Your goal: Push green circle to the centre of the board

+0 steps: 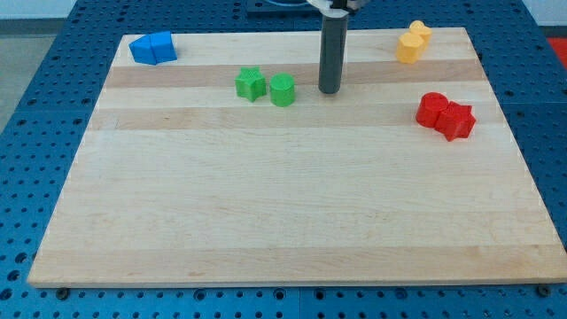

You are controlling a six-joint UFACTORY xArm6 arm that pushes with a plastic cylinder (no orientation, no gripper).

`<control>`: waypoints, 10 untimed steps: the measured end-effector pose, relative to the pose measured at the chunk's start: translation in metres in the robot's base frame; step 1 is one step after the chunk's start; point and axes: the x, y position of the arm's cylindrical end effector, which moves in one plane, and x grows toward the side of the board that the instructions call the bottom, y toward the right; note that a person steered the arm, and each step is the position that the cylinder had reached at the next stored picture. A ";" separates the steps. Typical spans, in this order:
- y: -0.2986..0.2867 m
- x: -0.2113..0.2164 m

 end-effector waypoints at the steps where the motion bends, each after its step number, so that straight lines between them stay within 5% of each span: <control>1: -0.010 0.000; 10: -0.100 0.000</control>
